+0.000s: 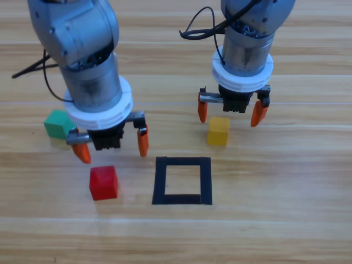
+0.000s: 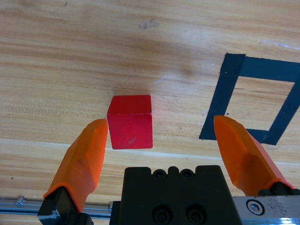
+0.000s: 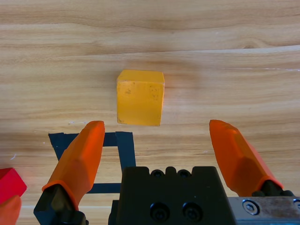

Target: Stack the blocks in the rectangular block: red at the bottom, yellow in the middle, green on top

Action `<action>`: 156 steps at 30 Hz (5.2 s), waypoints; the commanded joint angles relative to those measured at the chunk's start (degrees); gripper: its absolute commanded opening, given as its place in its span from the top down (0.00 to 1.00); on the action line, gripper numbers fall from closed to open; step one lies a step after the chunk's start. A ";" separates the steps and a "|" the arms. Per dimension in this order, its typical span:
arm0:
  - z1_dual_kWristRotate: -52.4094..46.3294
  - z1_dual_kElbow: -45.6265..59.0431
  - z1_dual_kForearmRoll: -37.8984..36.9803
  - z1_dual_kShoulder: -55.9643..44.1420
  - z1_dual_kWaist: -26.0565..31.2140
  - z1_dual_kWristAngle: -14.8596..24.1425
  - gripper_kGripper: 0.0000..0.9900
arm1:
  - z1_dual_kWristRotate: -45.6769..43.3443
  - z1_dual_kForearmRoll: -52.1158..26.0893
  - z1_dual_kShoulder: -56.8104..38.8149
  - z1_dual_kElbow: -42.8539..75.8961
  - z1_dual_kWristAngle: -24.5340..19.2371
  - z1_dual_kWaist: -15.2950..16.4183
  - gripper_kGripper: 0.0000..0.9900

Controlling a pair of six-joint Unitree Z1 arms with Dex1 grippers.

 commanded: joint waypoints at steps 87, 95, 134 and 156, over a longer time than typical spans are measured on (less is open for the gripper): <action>1.79 -16.18 2.66 16.94 -10.69 -2.84 1.00 | -3.39 9.60 -2.60 -5.15 0.32 -5.32 1.00; 0.91 -24.09 7.75 21.24 -10.69 -1.52 1.00 | -4.71 9.60 -2.60 -5.50 0.14 -5.32 1.00; -1.90 -23.82 8.55 22.39 -10.69 -0.82 0.41 | -4.89 9.60 -1.45 -6.29 0.49 -5.32 1.00; 3.99 -36.57 20.59 7.53 -6.65 0.67 0.00 | -4.36 9.60 -4.44 -5.50 -1.26 -5.32 1.00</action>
